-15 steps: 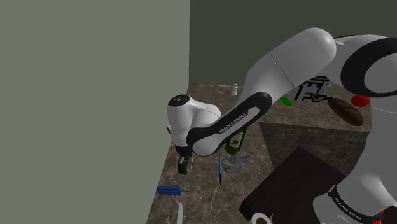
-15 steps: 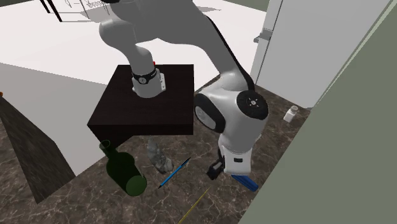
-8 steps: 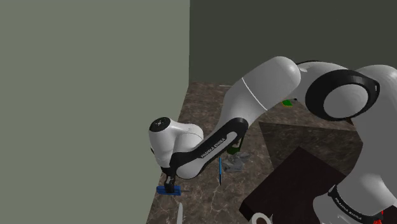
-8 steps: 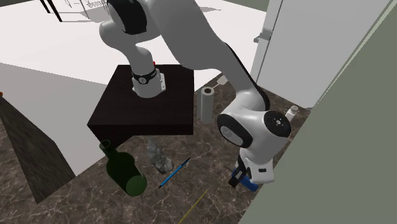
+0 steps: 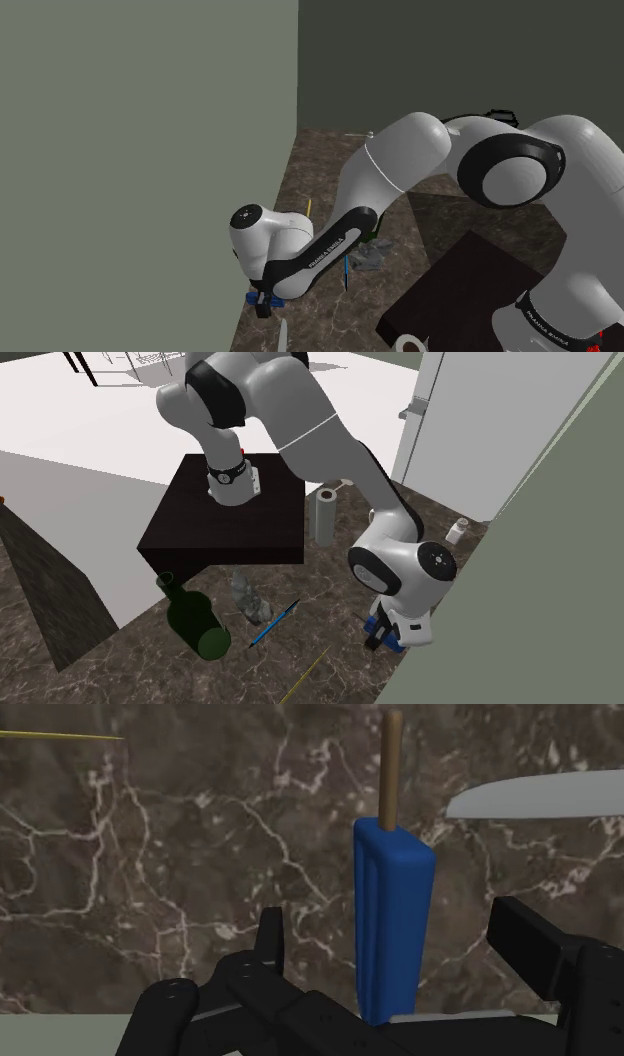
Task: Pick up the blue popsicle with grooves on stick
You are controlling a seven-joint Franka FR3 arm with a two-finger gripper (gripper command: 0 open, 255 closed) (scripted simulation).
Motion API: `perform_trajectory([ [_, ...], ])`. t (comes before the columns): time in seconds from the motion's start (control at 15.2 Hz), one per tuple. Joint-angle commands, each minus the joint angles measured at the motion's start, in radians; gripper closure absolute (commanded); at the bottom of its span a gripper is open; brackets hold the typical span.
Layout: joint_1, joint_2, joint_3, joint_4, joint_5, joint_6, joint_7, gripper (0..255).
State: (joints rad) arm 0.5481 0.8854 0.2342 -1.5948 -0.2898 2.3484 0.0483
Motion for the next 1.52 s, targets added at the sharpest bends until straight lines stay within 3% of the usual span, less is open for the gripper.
perform_trajectory([
  [0.0,0.003,0.018,-0.004,0.007,-0.003,0.012,0.002,0],
  [0.07,0.003,0.018,-0.004,0.007,-0.003,0.011,0.002,0],
  [0.13,0.003,0.018,-0.004,0.006,-0.004,0.012,0.002,255],
  [0.73,0.003,0.018,-0.004,0.007,-0.003,0.011,0.002,255],
  [1.45,-0.016,-0.099,0.021,-0.037,0.020,-0.063,-0.010,255],
])
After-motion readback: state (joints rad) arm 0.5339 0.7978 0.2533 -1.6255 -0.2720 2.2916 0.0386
